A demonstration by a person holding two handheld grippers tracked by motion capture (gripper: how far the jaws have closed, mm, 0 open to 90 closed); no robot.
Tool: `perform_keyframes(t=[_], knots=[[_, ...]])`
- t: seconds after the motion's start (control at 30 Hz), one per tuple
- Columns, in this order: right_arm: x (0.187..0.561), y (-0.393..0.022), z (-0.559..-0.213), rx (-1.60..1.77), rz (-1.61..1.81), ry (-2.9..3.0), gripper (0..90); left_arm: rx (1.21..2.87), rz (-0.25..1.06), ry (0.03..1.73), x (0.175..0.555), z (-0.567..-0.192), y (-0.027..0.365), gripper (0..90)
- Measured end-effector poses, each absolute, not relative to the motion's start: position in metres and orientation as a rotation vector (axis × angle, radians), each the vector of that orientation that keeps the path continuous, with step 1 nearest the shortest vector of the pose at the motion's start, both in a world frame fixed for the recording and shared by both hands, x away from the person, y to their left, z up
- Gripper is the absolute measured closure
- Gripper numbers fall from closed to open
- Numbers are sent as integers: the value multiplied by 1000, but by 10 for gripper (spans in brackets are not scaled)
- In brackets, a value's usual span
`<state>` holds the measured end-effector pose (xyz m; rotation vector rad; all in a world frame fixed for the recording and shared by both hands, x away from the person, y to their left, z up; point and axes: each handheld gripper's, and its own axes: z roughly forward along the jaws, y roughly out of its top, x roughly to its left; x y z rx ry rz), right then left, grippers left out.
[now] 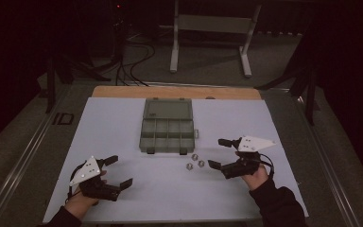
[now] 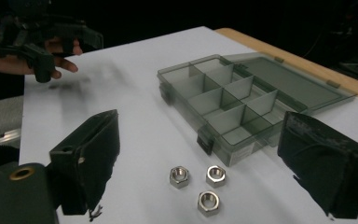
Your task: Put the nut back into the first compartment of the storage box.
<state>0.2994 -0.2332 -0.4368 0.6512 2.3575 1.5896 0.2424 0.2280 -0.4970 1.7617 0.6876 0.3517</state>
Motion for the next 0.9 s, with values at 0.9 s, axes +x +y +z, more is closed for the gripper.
perform_keyframes(t=[0.9], knots=[[327, -195, -502, 734, 1323, 2576, 390, 1746, 353, 682, 242, -495, 228, 4]])
